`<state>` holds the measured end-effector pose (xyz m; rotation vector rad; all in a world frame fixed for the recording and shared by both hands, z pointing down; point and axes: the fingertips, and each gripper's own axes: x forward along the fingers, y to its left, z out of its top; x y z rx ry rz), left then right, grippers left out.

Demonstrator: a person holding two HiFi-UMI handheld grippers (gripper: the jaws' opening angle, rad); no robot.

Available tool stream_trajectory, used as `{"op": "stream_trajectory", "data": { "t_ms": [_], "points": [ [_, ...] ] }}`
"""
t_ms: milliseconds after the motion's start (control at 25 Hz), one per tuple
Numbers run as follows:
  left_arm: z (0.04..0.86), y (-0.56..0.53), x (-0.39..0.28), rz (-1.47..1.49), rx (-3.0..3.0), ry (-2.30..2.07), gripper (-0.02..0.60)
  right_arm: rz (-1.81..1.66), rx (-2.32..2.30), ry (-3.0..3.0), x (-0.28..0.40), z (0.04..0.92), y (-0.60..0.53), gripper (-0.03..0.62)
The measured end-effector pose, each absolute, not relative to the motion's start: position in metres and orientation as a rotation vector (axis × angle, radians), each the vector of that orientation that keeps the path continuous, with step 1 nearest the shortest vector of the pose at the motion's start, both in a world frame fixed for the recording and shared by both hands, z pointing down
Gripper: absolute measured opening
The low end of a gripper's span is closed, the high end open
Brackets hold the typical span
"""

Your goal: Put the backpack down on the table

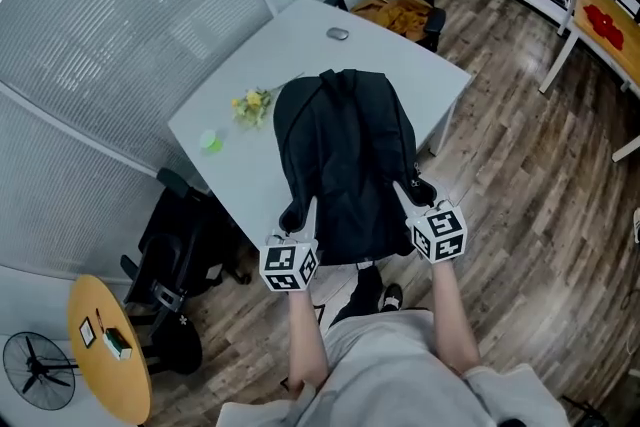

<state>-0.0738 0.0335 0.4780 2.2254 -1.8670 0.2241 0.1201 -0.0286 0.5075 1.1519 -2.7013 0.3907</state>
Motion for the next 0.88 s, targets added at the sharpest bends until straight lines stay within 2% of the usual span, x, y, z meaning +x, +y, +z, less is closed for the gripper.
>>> {"op": "stream_trajectory", "data": {
  "t_ms": [280,880],
  "points": [
    [0.468,-0.013,-0.071,0.214,2.281,-1.833,0.104,0.38,1.216,-2.661,0.121,0.502,-0.073,0.124],
    [0.471,-0.084,-0.111,0.238,2.31,-1.761,0.104,0.384,1.262,-2.637,0.085,0.496,-0.122,0.124]
  ]
}}
